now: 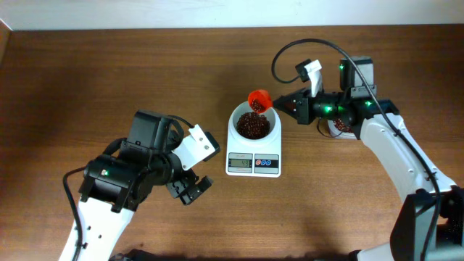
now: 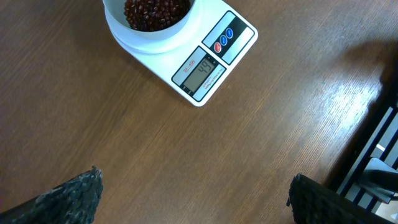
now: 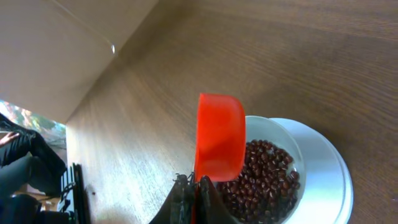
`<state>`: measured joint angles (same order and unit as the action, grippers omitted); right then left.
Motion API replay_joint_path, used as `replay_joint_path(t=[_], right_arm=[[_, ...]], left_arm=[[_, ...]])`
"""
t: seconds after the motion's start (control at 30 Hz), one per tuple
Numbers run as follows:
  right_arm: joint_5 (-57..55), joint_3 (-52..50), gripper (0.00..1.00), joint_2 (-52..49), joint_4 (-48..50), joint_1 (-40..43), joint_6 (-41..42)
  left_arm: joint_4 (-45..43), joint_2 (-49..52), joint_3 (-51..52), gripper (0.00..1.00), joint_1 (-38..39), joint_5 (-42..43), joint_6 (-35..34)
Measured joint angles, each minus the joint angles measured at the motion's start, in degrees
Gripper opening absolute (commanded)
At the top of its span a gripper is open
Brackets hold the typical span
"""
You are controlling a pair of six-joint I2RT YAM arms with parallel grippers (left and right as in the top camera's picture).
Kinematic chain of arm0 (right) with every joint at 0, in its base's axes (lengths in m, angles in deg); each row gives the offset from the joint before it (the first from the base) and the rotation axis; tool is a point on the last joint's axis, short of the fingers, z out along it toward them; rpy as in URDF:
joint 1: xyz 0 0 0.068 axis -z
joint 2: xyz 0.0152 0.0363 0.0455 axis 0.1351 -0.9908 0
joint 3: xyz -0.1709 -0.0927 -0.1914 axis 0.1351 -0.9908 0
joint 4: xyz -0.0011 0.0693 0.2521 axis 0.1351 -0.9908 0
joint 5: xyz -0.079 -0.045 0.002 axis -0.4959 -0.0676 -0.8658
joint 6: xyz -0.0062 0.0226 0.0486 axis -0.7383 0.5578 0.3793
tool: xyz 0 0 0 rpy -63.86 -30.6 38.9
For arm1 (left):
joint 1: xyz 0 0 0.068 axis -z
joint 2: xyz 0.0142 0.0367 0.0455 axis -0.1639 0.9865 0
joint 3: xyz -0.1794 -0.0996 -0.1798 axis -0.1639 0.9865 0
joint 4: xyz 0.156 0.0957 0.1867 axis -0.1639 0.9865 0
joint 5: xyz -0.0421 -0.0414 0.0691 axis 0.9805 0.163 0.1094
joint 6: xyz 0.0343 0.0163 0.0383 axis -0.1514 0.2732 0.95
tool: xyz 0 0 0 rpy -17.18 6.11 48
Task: Scoop and weigh 50g on scale
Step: 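Hold the scoop above the bowl edge, tipping small amounts of beans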
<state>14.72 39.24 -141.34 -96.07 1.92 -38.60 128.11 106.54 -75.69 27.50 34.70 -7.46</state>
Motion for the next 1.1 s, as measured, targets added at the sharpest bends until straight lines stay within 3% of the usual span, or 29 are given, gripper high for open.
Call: replay_joint_path(t=[1.1], right_arm=[[-7.6, 0.0, 0.04, 0.0, -2.0, 0.1, -3.4]], left_arm=[[0.0, 0.0, 0.0, 0.99, 0.0, 0.0, 0.0]])
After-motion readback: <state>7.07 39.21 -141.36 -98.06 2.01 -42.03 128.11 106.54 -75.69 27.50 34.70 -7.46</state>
